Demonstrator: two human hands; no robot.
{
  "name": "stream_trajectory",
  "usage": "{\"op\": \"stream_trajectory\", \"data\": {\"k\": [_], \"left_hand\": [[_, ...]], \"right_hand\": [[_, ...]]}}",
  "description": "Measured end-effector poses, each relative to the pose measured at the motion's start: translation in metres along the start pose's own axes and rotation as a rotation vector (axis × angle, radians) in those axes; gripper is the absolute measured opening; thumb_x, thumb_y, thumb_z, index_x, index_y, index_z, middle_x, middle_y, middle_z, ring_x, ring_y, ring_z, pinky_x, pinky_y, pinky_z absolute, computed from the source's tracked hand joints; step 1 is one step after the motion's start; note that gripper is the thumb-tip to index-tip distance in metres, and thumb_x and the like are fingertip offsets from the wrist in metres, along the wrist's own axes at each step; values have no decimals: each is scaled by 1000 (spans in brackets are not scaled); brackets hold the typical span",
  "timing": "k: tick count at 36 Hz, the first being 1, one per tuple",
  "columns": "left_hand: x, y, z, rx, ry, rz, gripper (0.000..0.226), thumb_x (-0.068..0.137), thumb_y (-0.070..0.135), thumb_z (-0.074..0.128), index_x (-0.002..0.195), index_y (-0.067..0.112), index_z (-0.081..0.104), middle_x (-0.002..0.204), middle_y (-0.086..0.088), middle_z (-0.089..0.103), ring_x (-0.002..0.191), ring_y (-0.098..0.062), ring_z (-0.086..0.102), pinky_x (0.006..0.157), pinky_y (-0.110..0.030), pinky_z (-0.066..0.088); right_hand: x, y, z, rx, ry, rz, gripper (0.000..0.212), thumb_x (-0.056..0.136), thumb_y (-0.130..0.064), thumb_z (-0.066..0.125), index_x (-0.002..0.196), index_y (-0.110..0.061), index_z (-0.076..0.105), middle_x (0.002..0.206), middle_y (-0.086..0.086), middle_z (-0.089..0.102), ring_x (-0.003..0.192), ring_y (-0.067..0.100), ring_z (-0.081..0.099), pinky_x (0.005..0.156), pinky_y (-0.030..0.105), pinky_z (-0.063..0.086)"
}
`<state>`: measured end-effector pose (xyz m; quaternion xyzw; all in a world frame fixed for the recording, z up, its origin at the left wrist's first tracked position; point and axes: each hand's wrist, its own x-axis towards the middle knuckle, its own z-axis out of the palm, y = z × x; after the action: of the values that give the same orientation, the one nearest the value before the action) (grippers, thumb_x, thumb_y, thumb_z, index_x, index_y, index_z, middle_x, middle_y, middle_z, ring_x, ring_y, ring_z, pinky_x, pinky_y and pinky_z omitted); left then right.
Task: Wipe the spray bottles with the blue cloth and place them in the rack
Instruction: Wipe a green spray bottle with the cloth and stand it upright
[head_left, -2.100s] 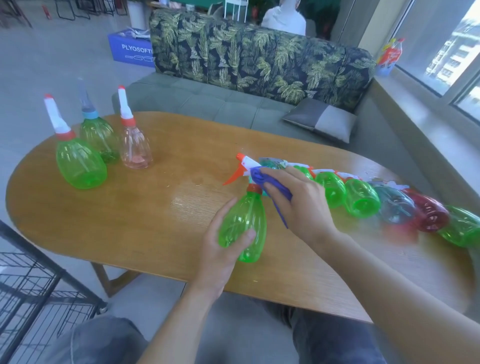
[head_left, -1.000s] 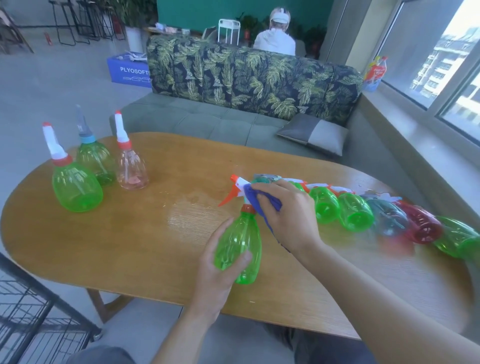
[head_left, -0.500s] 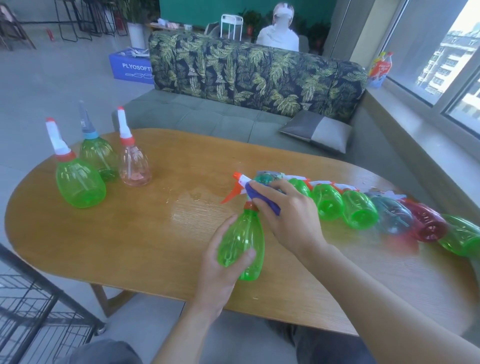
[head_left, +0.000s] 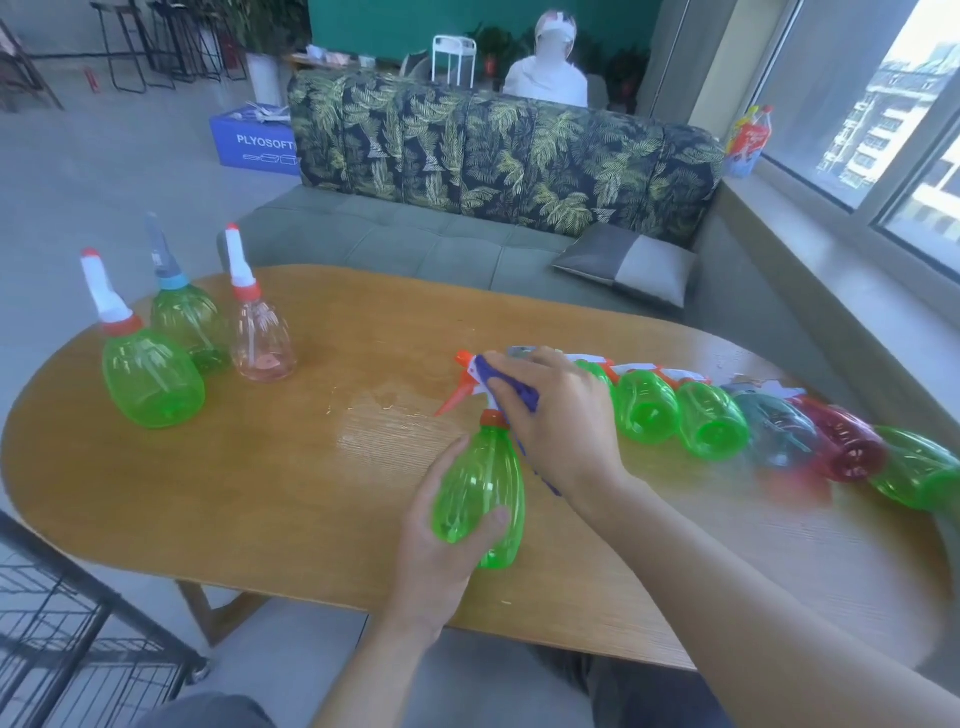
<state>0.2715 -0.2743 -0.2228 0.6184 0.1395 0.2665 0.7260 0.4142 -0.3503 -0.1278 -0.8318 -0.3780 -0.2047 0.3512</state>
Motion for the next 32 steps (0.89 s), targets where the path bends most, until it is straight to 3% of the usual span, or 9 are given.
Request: {"op": "stream_trajectory", "data": {"k": [3,8,12,15,18,24,27,30,32], "left_hand": [[1,0,-1,-14,6,7,74,76,25,89,145,35,62,140,27,67,135,4,58,107,-21,49],[3,1,1,21,0,15,80,74,28,90,148,28,60,141,25,67,136,1,59,106,-19,50],[1,2,3,25,25,31,75,74,23,88,145,30,62,139,30,67,135,10,55,103,-6,42],[0,5,2,39,21,35,73,78,15,90,144,26,61,137,33,67,133,13,56,101,-4,42],[0,6,4,62,-27,29,69,85,-5,87,144,22,62,133,32,69,128,12,60,99,-5,45],[2,3,4,48,55,3,72,78,14,95,137,39,61,131,36,68,130,16,55,101,-2,40],[0,7,4,42,27,9,71,84,-4,88,140,29,61,130,37,68,127,17,57,98,-3,43],[-2,10,4,33,-34,16,71,83,-4,88,145,19,60,129,32,71,121,10,64,94,-8,50],[-2,10,4,16,-42,20,71,84,-5,86,145,18,59,127,33,71,120,11,65,92,-8,51]], "right_hand": [[-3,-8,0,-22,-90,-89,24,98,-36,71,121,-36,77,96,-12,68,72,18,64,60,36,53],[7,-4,-5,-40,-49,-45,25,97,-37,71,121,-37,77,98,-12,69,77,17,66,63,34,53],[-4,-16,-2,-82,-171,-238,22,94,-32,71,115,-33,79,95,-8,68,71,22,66,55,30,49],[2,-15,-5,-90,-156,-231,22,93,-32,72,114,-34,80,96,-9,70,72,22,67,55,27,43],[10,-8,-13,-104,-59,-152,22,94,-31,74,115,-34,80,99,-9,72,77,22,68,58,29,49],[-4,-20,2,-89,-296,-366,23,94,-34,69,114,-36,79,100,-11,71,78,21,69,56,32,53],[5,-15,-3,-109,-180,-309,23,93,-32,72,115,-35,79,100,-11,71,75,20,69,57,26,46],[18,-2,-14,-132,-33,-143,25,95,-32,71,119,-36,78,100,-12,69,78,18,67,60,26,42],[23,5,-17,-113,-32,-79,26,96,-31,71,120,-36,78,98,-12,68,79,17,65,62,28,43]]}}
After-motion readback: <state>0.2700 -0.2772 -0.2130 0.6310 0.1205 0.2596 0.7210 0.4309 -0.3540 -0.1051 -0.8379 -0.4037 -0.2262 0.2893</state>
